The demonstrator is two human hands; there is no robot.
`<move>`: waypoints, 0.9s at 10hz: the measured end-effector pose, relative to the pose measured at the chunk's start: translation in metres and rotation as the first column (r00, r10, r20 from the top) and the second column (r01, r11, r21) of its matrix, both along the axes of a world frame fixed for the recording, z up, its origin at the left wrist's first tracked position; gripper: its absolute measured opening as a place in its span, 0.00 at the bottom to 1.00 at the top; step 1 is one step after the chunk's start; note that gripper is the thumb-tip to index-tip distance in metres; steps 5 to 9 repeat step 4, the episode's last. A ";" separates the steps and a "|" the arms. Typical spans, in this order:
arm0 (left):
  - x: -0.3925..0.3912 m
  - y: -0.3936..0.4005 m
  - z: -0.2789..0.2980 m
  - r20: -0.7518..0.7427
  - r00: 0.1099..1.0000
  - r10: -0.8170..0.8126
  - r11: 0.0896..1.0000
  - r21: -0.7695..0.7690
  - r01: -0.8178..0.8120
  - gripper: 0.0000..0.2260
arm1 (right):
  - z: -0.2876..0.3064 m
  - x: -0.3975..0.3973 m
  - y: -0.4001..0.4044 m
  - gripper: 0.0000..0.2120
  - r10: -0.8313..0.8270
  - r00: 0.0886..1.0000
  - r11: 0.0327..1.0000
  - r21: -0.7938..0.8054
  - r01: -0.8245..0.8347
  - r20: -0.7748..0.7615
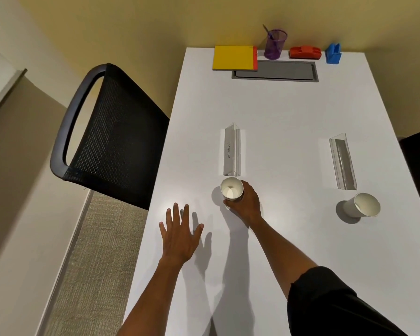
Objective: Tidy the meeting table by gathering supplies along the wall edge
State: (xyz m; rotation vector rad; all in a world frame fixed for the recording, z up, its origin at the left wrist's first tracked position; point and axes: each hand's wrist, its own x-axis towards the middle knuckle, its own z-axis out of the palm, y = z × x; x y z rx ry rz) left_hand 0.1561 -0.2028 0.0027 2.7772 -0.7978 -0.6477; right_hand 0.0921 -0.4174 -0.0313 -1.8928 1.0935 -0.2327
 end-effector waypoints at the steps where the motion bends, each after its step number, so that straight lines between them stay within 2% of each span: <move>1: -0.003 0.002 0.001 -0.001 1.000 -0.004 1.000 -0.001 0.004 0.41 | -0.003 -0.005 0.000 0.41 -0.010 0.999 1.000 0.010 0.009 0.030; 2: -0.006 0.003 0.002 -0.006 1.000 0.000 1.000 0.001 0.000 0.41 | -0.002 -0.014 0.003 0.47 -0.011 1.000 1.000 0.023 0.011 -0.020; 3: -0.012 0.003 0.003 -0.009 1.000 -0.009 1.000 -0.005 0.009 0.41 | -0.008 -0.026 0.002 0.48 -0.003 1.000 1.000 0.024 0.003 -0.015; 9: -0.021 0.000 0.003 -0.004 1.000 -0.014 1.000 -0.017 0.014 0.41 | -0.014 -0.041 0.006 0.47 -0.001 1.000 1.000 0.021 0.001 -0.002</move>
